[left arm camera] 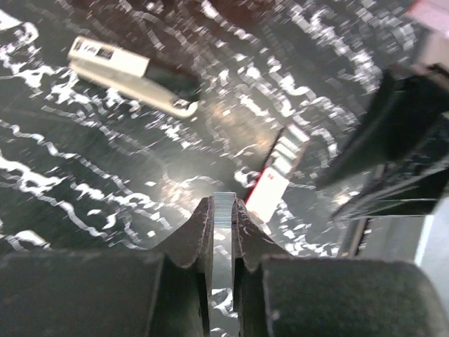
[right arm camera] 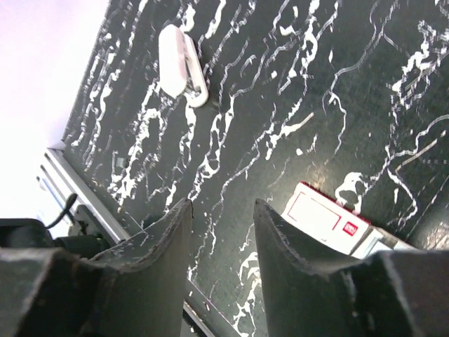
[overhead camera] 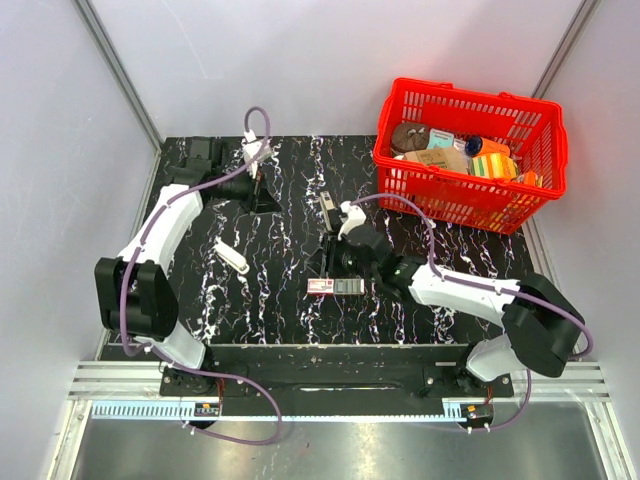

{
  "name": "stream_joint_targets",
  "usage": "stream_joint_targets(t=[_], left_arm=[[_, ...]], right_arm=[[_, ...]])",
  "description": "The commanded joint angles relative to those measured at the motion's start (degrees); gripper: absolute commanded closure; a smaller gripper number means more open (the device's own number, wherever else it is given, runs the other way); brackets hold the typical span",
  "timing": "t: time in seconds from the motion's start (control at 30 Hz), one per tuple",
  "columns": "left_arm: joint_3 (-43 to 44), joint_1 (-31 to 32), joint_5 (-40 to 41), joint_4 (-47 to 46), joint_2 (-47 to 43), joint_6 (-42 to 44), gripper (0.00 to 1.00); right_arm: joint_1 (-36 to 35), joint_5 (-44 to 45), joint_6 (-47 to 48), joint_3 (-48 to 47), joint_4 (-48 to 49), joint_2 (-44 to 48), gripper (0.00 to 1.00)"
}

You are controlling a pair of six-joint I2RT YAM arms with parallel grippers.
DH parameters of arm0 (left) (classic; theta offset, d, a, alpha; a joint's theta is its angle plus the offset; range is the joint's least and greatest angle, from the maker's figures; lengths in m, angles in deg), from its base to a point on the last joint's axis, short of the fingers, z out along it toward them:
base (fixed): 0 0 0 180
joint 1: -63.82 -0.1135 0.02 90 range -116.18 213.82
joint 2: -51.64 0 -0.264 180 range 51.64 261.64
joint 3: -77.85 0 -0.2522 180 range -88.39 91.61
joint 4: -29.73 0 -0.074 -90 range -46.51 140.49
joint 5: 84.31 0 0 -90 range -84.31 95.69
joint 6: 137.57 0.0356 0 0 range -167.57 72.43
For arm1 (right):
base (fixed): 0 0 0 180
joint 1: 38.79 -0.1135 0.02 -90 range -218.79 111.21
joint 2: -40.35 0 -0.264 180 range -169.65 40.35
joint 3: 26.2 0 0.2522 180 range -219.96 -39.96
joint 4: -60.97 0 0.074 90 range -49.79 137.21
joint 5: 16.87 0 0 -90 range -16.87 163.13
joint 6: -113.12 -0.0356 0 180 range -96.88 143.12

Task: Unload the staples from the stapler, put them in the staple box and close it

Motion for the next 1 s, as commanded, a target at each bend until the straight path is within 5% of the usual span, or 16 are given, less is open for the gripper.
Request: stream_joint_targets(t=[0.0, 0.17, 0.37, 0.43, 0.97], left_arm=[[-1.5, -2.1, -17.7, -8.3, -3.1, -15.4, 0.98], [-9.3, -3.1, -26.3, -40.1, -6.7, -46.1, 0.97], [-21.4, -2.8, -25.7, -109.4, -3.6, -105.4, 0.97], [-21.8, -2.8, -24.6, -125.7, -1.0, -117.2, 0.96], [-28.8, 2.4, -20.7, -100.7, -10.8, -97.2, 0.96]], right_arm=[[3.4, -6.5, -1.6, -5.2, 5.1, 3.1, 0.50], [6.6, -14.8, -5.0, -6.2, 13.4, 3.5, 0.43], [10.7, -22.3, -13.4, -5.0, 24.6, 4.6, 0.42], [11.5, -23.4, -15.2, -5.2, 26.4, 4.4, 0.42], [12.0, -23.5, -16.9, -10.1, 30.3, 0.5, 0.49]])
